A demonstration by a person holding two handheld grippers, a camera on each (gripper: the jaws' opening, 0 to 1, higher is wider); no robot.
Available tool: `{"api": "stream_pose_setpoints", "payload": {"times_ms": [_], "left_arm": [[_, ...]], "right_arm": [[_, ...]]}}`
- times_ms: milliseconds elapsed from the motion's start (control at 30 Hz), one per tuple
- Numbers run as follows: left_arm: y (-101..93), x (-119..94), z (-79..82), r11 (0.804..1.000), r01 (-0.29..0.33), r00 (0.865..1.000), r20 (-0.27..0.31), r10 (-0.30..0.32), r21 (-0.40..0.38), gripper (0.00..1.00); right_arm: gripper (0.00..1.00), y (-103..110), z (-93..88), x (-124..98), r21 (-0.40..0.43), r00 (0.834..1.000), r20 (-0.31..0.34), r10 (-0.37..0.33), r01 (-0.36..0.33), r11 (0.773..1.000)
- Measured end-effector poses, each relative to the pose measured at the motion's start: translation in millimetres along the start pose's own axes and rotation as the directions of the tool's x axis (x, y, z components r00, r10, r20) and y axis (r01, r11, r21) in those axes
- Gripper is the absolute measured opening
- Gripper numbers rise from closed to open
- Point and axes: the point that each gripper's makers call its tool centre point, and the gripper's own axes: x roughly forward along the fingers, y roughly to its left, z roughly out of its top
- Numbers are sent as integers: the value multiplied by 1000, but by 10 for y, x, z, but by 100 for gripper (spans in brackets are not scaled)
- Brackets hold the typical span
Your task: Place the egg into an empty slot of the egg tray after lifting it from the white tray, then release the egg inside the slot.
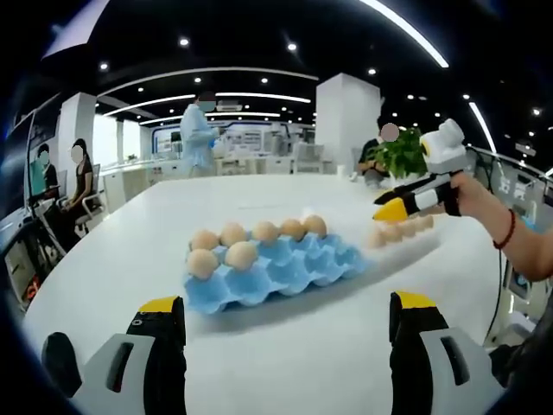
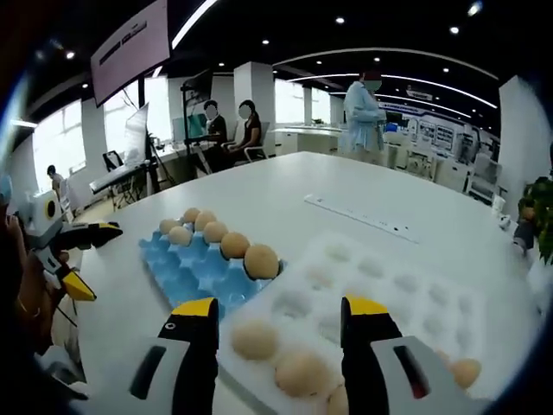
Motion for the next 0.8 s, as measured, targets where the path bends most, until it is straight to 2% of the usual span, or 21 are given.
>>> {"api": "stream_pose_setpoints", "payload": {"times_ms": [300,500,800], "left_arm": [[-6,-1,9,1000,-3,1000,-2,3,5,100],[-15,-2,-4,1000,-4,1000,-5,4,12,100],[-13,-22,-9,1000,-4,1000,-3,4,9,100]], "right_arm": [[59,-186,-83,-150,32,999,2,-46,46,998],[58,-332,-76,-239,58,997,20,-76,75,995],[57,-450,-237,-288,87,994,7,-109,108,990]]}}
